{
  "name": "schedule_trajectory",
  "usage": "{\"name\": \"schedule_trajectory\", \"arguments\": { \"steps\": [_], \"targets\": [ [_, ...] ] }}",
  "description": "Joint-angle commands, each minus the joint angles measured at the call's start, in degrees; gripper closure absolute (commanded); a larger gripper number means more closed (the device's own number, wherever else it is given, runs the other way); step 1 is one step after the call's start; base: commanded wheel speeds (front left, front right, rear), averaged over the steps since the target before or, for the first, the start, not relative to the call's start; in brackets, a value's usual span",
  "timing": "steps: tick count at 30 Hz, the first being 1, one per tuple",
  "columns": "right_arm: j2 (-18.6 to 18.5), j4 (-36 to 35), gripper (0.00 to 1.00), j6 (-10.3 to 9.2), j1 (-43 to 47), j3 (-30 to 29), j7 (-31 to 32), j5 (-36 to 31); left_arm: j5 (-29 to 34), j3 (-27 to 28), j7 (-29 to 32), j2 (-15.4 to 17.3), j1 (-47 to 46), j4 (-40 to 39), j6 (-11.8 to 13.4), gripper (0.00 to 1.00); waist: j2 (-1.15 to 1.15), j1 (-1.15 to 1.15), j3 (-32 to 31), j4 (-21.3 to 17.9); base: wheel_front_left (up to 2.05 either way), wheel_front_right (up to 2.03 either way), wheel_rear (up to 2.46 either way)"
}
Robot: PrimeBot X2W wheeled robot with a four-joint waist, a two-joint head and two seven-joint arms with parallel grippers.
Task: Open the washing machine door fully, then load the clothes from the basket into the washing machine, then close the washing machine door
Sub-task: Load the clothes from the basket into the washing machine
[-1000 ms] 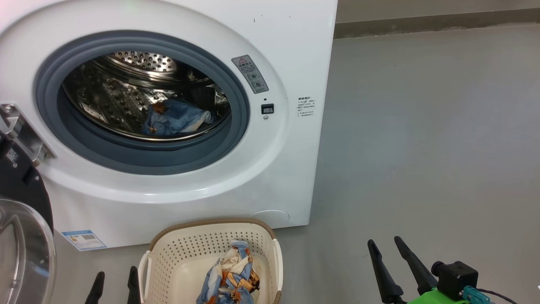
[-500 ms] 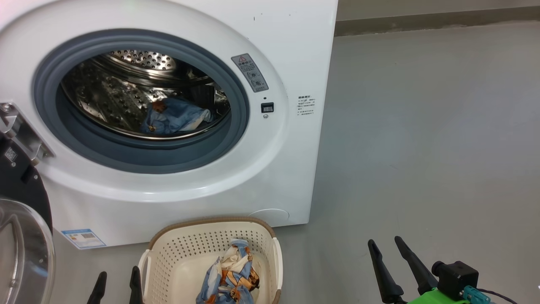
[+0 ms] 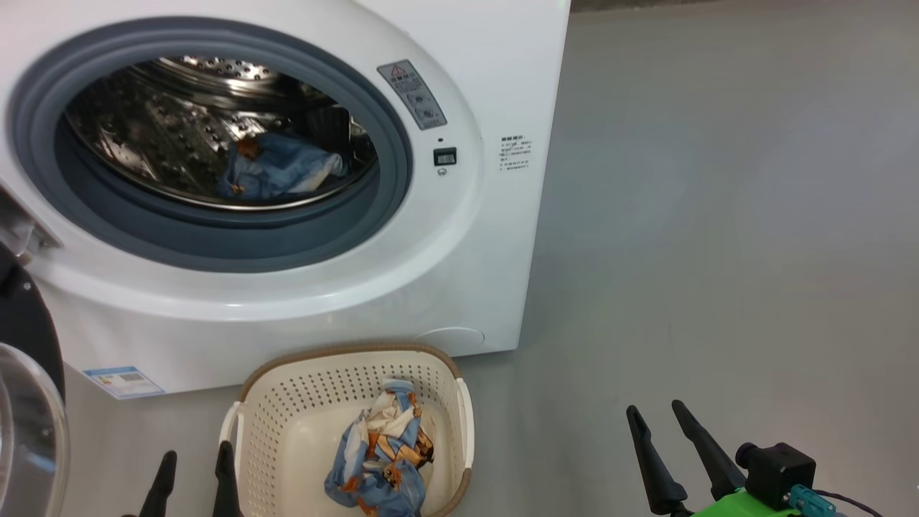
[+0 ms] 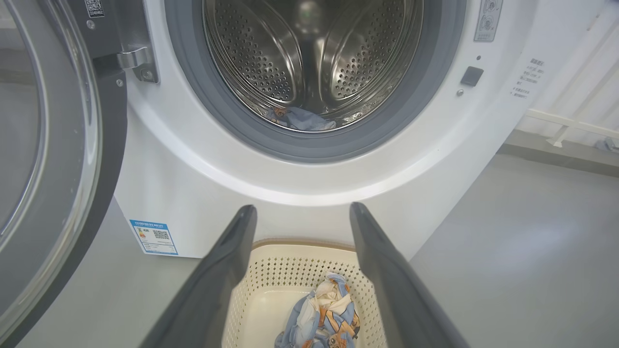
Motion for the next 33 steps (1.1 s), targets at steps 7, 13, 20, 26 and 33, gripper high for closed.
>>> {"name": "schedule_trajectory", "arguments": {
  "steps": [7, 13, 20, 26, 33],
  "targets": [
    [0.0, -2.0, 0.0, 0.52, -2.8, 1.5, -0.7, 0.3, -0.6, 2.1, -0.4, 0.4, -4.7, -0.3, -0.9, 0.0, 0.0, 0.0, 5.5, -0.8, 0.0, 0.0, 0.0],
    [0.0, -2.1, 0.0, 0.52, -3.6, 1.6, -0.7, 0.5, -0.6, 1.8, -0.4, 0.4, -6.2, 0.1, -1.3, 0.0, 0.0, 0.0, 8.4, -1.2, 0.0, 0.0, 0.0],
    [0.0, -2.4, 0.0, 0.52, -5.3, 2.1, -0.7, 0.6, -0.5, 1.8, -0.4, 0.4, -9.4, 1.3, -1.6, 0.0, 0.0, 0.0, 13.2, -1.8, 0.0, 0.0, 0.0],
    [0.0, -3.0, 0.0, 0.52, -6.7, 2.2, -0.7, 0.8, -0.7, 0.5, -0.4, 0.7, -11.2, 1.7, -1.6, 0.0, 0.0, 0.0, 17.4, -2.3, 0.0, 0.0, 0.0],
    [0.0, -3.6, 0.0, 0.52, -8.3, 2.5, -0.7, 0.8, -1.7, -2.2, -0.4, 2.5, -15.1, 2.4, -1.6, 0.0, 0.0, 0.0, 22.3, -2.4, 0.0, 0.0, 0.0]
  ]
}}
